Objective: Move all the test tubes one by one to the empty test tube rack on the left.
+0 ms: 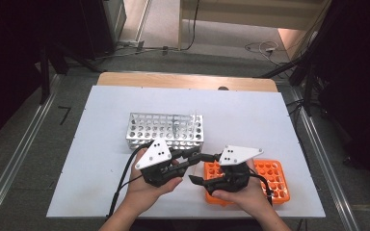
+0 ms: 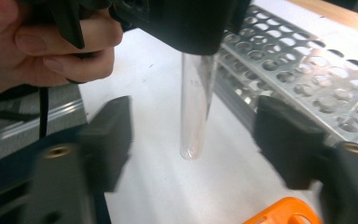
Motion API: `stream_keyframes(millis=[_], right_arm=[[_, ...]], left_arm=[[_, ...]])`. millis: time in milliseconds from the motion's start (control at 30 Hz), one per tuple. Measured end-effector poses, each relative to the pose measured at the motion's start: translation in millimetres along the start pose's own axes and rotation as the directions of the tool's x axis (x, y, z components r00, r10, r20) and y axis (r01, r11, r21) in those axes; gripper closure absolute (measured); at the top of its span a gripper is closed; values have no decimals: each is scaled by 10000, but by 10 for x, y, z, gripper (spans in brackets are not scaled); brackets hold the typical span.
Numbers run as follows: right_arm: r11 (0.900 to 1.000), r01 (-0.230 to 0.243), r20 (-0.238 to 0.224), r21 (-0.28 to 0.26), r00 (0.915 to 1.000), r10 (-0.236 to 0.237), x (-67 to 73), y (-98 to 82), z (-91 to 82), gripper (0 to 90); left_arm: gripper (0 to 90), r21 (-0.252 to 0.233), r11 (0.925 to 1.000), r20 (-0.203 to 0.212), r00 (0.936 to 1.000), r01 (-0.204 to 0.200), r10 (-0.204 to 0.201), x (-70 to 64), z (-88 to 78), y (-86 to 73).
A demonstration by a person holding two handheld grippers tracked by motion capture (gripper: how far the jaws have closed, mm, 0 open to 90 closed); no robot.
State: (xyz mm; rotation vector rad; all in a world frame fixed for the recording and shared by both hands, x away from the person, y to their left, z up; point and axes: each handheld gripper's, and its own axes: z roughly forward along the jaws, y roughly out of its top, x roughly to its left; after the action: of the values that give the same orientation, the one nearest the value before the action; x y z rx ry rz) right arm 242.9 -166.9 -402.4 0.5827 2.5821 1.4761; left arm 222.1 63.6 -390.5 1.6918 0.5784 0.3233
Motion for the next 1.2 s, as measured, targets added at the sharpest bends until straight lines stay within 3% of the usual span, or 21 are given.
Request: stream_keyframes(millis=[100, 167, 300, 700, 1200], right_arm=[[9999, -129, 450, -115, 9989, 135, -19, -5, -43, 53], [9993, -280, 419, -227, 9987, 289, -39, -13, -84, 0], [9979, -426, 308, -487, 9986, 441, -98, -51, -183, 0], [9923, -755, 1002, -984, 9913, 853, -287, -200, -491, 0], [9892, -1115, 1792, -955, 9755, 1272, -513, -543, -841, 0]], left_arm=[[760, 8, 10000, -119, 9999, -4, 4, 37, 1, 14], [759, -27, 10000, -200, 9998, -11, 10, 65, 1, 26], [760, -44, 10000, -348, 9994, 30, -32, 113, 12, 40], [760, -132, 9998, -882, 9960, 124, -135, 335, 80, 117], [760, -260, 9989, -1592, 9863, 385, -422, 678, 147, 176]])
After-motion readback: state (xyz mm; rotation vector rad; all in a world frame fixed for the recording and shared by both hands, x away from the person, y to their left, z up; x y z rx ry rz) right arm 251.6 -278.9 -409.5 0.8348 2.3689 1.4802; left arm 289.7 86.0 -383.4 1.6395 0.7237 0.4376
